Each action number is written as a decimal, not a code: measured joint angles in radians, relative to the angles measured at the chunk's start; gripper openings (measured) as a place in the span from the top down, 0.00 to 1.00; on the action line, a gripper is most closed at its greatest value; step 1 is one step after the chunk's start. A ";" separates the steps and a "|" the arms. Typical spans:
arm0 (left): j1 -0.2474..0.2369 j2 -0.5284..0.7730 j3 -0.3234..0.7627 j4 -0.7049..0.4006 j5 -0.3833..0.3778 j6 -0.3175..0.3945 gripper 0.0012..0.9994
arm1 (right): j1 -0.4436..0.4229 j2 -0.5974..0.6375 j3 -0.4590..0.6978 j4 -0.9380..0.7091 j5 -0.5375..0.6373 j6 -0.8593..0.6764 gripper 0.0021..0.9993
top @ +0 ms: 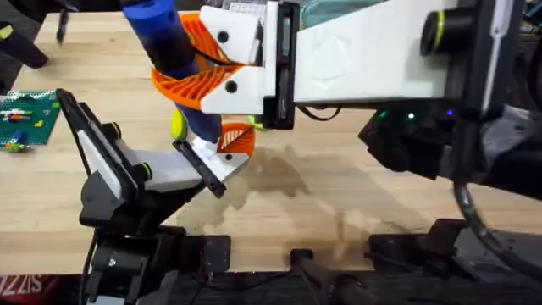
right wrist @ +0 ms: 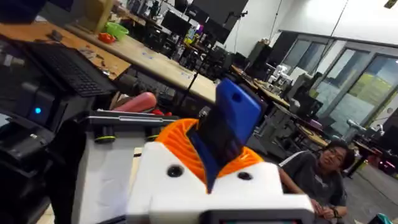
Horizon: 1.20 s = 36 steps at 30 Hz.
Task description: Pick up the gripper from the table and insert it into the empty holder that is missing its gripper. Then pick up a screw, insert it into the mounting hole, and use the screwdriver to tighten it. Finally, clean up the table by picking up the vegetable and placing it into the bucket.
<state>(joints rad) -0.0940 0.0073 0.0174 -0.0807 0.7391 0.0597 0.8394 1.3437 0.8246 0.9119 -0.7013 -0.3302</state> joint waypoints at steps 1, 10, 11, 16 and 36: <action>0.000 0.000 0.000 0.000 0.000 0.000 0.99 | 0.000 0.000 0.000 0.000 0.000 0.000 1.00; 0.000 0.000 0.000 0.000 0.000 0.000 0.99 | 0.000 0.010 -0.001 0.071 -0.001 0.000 1.00; 0.000 0.000 0.000 0.000 0.000 0.000 0.99 | 0.000 0.012 -0.001 0.104 -0.001 0.000 1.00; 0.000 0.000 0.000 0.000 0.000 0.000 0.99 | 0.000 0.013 0.012 0.181 -0.003 -0.003 1.00; 0.000 0.000 0.000 0.001 -0.004 0.000 0.99 | -0.260 0.128 0.309 -0.690 0.332 -0.618 1.00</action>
<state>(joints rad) -0.0940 0.0071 0.0174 -0.0799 0.7353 0.0597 0.5799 1.4718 1.1337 0.2218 -0.3692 -0.9480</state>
